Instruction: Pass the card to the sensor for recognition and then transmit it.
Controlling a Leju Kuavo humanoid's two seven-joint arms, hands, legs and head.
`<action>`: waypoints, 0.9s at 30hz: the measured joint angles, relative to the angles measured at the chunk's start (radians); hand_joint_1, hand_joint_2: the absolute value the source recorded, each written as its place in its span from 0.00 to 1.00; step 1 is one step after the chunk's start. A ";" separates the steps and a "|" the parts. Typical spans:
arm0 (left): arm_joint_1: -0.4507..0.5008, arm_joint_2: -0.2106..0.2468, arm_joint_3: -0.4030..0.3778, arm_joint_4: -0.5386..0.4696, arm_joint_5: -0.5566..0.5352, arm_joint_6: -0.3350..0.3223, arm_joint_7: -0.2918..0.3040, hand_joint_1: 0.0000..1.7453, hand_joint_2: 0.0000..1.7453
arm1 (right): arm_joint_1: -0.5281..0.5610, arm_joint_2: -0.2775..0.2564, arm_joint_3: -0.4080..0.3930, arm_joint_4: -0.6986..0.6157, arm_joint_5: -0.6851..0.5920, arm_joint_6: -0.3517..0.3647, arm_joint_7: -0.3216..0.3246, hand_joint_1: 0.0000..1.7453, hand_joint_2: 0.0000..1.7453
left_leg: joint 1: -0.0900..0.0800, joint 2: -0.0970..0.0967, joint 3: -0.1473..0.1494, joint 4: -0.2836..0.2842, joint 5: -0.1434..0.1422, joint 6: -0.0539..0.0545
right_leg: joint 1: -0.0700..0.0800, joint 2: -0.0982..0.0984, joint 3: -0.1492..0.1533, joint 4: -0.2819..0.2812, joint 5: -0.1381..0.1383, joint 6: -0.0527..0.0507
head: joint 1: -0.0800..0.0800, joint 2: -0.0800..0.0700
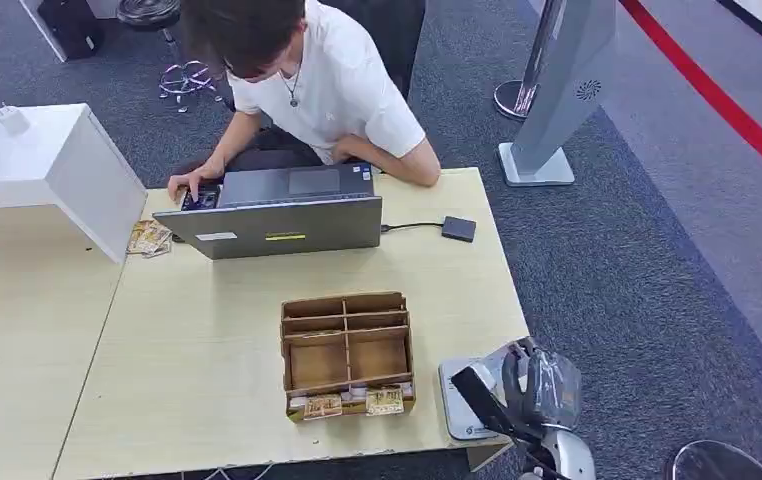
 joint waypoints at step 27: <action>-0.004 -0.010 -0.025 0.000 -0.046 -0.019 0.000 0.00 0.00 | -0.036 0.045 -0.015 -0.299 0.190 0.000 -0.071 1.00 1.00 | 0.000 0.000 0.000 0.000 0.000 0.000 | 0.000 0.000 0.000 0.000 0.000 0.000 | 0.000 0.000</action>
